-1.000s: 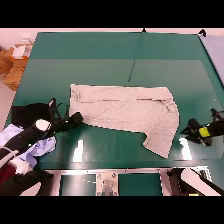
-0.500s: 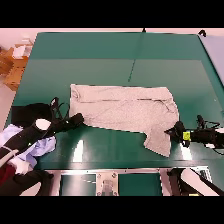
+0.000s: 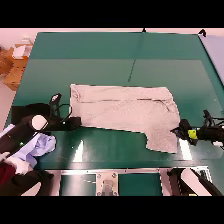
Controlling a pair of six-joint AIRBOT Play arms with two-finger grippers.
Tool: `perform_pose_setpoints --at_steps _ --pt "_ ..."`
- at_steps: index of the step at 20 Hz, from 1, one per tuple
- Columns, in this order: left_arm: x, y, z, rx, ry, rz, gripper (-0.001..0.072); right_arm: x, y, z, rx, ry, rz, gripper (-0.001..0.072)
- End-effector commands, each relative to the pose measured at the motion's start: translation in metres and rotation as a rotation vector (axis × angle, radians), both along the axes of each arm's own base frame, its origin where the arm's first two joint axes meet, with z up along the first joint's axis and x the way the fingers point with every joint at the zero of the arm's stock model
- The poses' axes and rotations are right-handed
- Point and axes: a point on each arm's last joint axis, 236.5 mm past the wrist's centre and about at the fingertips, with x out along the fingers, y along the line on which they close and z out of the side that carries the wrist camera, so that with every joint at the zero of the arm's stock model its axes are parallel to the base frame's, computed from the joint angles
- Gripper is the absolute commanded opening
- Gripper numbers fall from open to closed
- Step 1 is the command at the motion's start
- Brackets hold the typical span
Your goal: Fold the shirts.
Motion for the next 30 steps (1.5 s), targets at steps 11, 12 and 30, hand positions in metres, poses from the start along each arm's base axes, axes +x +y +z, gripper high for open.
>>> perform_pose_setpoints --at_steps 11,12,30 --pt "0.065 0.022 0.056 0.216 -0.115 -0.092 0.0019 0.066 -0.018 0.085 -0.083 -0.281 -0.108 0.0013" --pt "0.080 0.022 0.059 0.235 -0.126 -0.097 0.0019 0.078 -0.018 0.091 -0.080 -0.305 -0.108 0.0013" --pt "0.243 0.020 0.039 0.245 -0.217 -0.098 0.0549 0.203 -0.019 0.058 -0.036 -0.303 0.193 0.0517"
